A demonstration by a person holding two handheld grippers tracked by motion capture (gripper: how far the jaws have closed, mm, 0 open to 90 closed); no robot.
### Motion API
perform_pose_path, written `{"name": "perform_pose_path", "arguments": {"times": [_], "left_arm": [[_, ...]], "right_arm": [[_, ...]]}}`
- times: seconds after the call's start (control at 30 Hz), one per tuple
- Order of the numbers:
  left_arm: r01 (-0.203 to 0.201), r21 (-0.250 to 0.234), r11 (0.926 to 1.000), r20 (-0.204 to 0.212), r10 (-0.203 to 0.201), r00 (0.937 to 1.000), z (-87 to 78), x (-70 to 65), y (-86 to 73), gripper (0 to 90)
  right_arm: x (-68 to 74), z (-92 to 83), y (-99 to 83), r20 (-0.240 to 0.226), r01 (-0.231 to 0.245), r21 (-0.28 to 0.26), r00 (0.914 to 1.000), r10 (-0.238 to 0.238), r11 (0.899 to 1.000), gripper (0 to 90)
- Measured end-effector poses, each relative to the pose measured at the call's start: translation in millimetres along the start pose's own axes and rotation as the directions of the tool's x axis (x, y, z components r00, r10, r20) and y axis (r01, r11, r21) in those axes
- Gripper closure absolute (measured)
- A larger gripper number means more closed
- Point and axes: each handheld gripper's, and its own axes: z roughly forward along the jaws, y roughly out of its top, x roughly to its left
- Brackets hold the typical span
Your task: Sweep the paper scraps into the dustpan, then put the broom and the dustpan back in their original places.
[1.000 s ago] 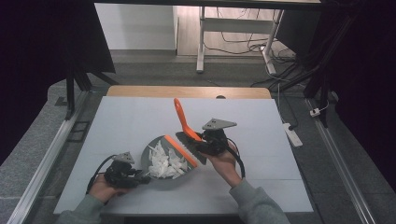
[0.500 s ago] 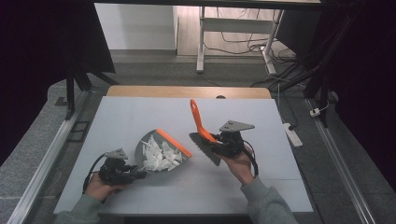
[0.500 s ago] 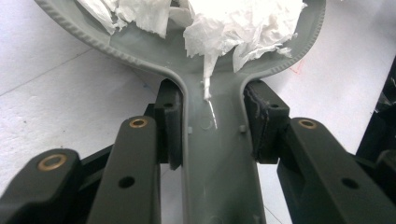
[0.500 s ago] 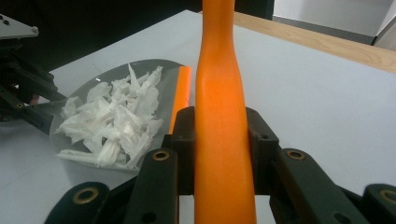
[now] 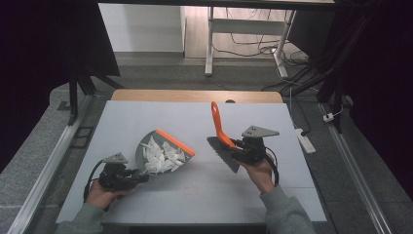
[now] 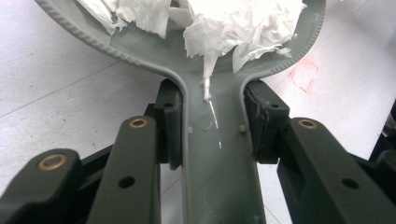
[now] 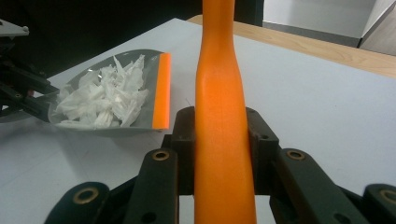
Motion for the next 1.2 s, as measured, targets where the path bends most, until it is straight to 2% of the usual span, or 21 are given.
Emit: {"name": "perform_pose_path", "arguments": {"times": [0.2, 0.63, 0.87, 1.2], "left_arm": [[0.000, -0.004, 1.0000, -0.004, 0.000, 1.0000, -0.7, -0.6, 0.2, 61.0], [0.035, -0.019, 0.9992, -0.025, -0.035, 0.9991, -2.7, 1.5, -0.4, 61.0], [0.068, -0.035, 0.9971, -0.045, -0.069, 0.9966, -4.9, 4.2, -1.9, 61.0], [0.097, -0.050, 0.9940, -0.063, -0.100, 0.9930, -6.5, 4.7, -3.4, 61.0]], "right_arm": [[-3.6, -5.2, -2.8, 0.010, -0.002, 0.002, 0.9999, 0.002, 1.000, 70.3], [-17.4, -22.7, -15.5, 0.037, -0.040, 0.011, 0.9985, 0.039, 0.999, 70.3], [-21.1, -32.0, -18.7, 0.040, -0.055, 0.002, 0.9977, 0.054, 0.999, 70.2], [-24.1, -39.9, -26.7, 0.044, -0.063, 0.017, 0.9971, 0.062, 0.998, 70.2]]}}
